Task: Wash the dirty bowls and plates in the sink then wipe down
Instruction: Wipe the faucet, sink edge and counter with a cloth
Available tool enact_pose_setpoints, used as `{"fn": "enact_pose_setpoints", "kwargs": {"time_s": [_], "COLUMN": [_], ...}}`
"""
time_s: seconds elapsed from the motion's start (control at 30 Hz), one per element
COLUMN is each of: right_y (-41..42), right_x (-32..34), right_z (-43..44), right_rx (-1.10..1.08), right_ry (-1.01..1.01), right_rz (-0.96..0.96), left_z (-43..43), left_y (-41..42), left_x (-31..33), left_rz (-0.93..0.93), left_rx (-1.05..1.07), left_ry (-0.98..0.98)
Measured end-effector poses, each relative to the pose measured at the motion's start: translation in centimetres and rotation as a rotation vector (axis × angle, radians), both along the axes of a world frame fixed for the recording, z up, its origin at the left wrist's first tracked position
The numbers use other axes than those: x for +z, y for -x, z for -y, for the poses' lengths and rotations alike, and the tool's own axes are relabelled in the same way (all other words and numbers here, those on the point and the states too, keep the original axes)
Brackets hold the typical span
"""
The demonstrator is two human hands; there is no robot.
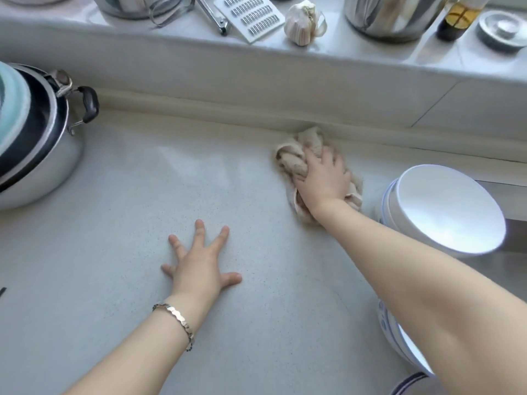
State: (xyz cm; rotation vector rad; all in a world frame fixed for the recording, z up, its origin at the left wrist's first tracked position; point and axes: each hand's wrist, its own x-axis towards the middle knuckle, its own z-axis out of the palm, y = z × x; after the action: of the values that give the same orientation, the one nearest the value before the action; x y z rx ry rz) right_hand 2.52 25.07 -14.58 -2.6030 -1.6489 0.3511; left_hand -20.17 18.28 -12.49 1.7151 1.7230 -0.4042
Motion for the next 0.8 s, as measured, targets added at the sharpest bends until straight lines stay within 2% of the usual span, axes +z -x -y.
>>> {"fn": "enact_pose_setpoints", "kwargs": {"time_s": [0.03,0.07,0.1,0.2,0.27,0.3,0.43,0.6,0.7,0.8], "right_y": [0.9,2.4,4.2,8.1,6.5,5.0,-1.6,-3.0,-2.7,-1.5], "right_x": [0.3,0.5,0.7,0.6,0.1,-0.3,-0.6,-0.9,-0.7,-0.4], "right_z": [-0.8,-1.4,-1.7,-1.1,-1.7,-2.1,-1.8,-1.9,-0.8,2.2], "right_rx": [-0.089,-0.084,0.008,0.459,0.502,0.41,-0.186,-0.532,-0.593,-0.486], "right_ry": [-0.002,-0.007,-0.004,-0.006,-0.03,-0.039,-0.011,0.053,0.109,0.153], "right_rz": [0.003,-0.004,-0.013,-0.03,-0.003,0.006,0.056,-0.029,-0.09,-0.081], "left_z": [0.0,-0.1,-0.1,0.0,-0.1,-0.1,0.1,-0.1,-0.2,-0.3], "left_y": [0.0,-0.1,-0.1,-0.2,-0.2,-0.1,0.1,0.0,-0.1,-0.3], "left_x": [-0.1,-0.1,-0.1,-0.2,-0.3,-0.4,-0.7,-0.5,-0.3,0.0], "left_rz": [-0.001,-0.002,-0.008,-0.038,-0.033,-0.026,-0.003,-0.014,-0.012,-0.009], "left_rx": [0.001,0.002,-0.004,-0.024,-0.022,-0.018,-0.01,-0.019,-0.019,-0.024], "left_ry": [-0.003,-0.004,-0.007,-0.026,-0.036,-0.037,-0.04,-0.032,-0.023,-0.016]}}
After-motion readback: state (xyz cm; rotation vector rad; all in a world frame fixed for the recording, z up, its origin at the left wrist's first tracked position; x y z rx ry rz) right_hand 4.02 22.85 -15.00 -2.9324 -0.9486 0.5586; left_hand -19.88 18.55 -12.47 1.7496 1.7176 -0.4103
